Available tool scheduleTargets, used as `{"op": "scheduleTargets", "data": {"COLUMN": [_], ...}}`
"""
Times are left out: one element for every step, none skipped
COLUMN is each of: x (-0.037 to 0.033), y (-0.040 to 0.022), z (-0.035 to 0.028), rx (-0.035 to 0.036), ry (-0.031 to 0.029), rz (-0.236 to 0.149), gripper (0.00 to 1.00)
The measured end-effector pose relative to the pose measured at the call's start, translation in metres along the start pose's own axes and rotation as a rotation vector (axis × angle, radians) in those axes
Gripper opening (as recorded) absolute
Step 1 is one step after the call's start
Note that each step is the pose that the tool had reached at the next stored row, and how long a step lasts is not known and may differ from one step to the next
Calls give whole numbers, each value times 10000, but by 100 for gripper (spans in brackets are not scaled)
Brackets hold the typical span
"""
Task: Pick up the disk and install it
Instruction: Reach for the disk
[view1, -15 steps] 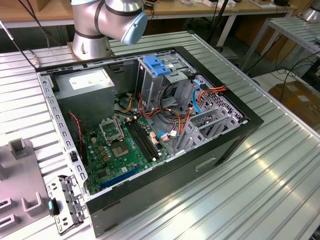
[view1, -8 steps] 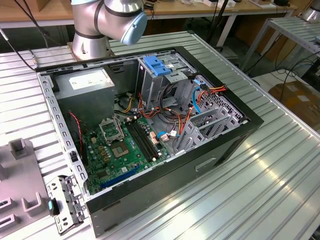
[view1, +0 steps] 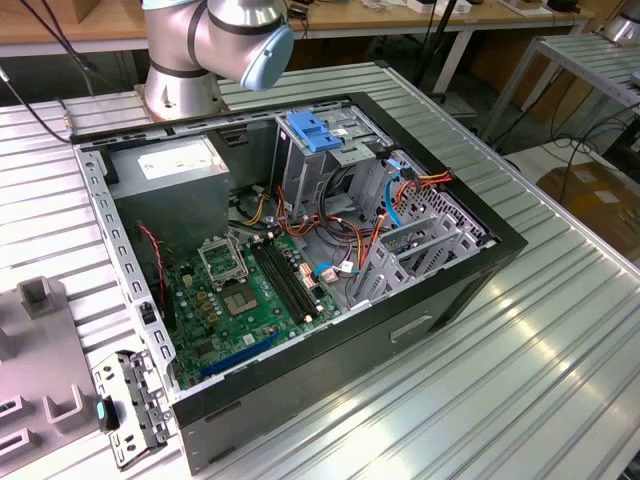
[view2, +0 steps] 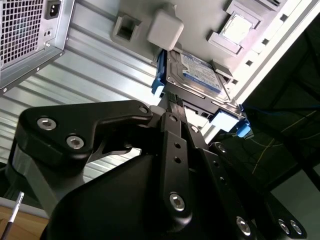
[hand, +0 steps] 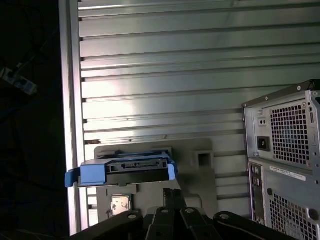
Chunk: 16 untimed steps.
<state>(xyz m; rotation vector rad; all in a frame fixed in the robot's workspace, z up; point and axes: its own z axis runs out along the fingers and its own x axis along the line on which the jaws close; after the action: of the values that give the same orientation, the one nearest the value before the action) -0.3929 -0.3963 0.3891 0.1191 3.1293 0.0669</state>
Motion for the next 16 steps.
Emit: {"op": "scheduleTargets", "data": {"x": [14, 34, 47, 66, 82, 100, 115, 131, 147, 170, 199, 216, 234, 262, 278, 304], "y": [-1, -2, -3, -4, -5, -6, -8, -9, -10, -11, -14, -15, -17, -19, -20, -22], "z": [0, 1, 1, 1, 1, 1, 1, 1, 1, 2, 1, 2, 2, 2, 2, 1], "rx": [0, 0, 0, -1, 0, 0, 1, 1, 1, 0, 1, 0, 0, 1, 1, 2], "ry": [1, 2, 3, 5, 6, 8, 9, 11, 12, 13, 14, 14, 16, 18, 19, 21], "rz": [0, 1, 1, 1, 1, 1, 1, 1, 1, 1, 1, 1, 1, 1, 1, 1], "gripper": [11, 11, 11, 11, 11, 11, 11, 11, 11, 11, 11, 11, 11, 11, 11, 11]}}
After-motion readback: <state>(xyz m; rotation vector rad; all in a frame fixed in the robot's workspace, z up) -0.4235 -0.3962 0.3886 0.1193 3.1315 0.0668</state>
